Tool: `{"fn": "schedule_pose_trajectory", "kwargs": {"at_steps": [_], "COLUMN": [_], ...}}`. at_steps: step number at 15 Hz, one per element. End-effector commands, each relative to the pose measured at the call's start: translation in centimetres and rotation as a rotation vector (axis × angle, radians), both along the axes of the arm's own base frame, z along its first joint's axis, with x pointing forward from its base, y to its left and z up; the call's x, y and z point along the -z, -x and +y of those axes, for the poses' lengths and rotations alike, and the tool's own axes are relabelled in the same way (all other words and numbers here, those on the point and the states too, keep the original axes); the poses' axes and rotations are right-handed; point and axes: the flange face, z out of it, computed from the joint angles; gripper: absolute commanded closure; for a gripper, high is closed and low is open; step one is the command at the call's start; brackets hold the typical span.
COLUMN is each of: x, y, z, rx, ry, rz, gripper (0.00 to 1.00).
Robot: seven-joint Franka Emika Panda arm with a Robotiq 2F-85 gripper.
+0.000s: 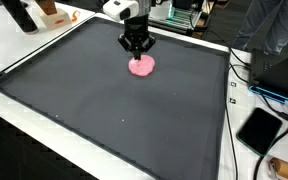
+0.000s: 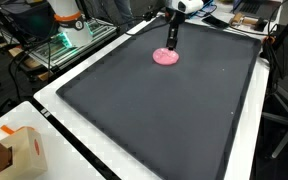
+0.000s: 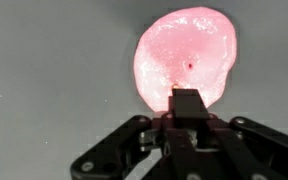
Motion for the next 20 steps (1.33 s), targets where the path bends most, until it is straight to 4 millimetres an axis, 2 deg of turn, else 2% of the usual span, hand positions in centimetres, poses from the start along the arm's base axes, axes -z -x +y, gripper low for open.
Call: {"fn": "schedule_pose_trajectory", "kwargs": {"at_steps": [1, 9, 13, 20], "x": [-0.6, -3.7, -7.0, -14.2], "y": [0.2, 0.5, 0.9, 2.7], "z": [0.1, 0.6, 1.1, 2.8], "rx": [-0.003, -0.002, -0.005, -0.025], "ry": [-0.013, -0.010, 0.008, 0.039], "rz": [-0.003, -0.024, -0.046, -0.026], "gripper": [0.97, 0.97, 0.97, 0.97]}}
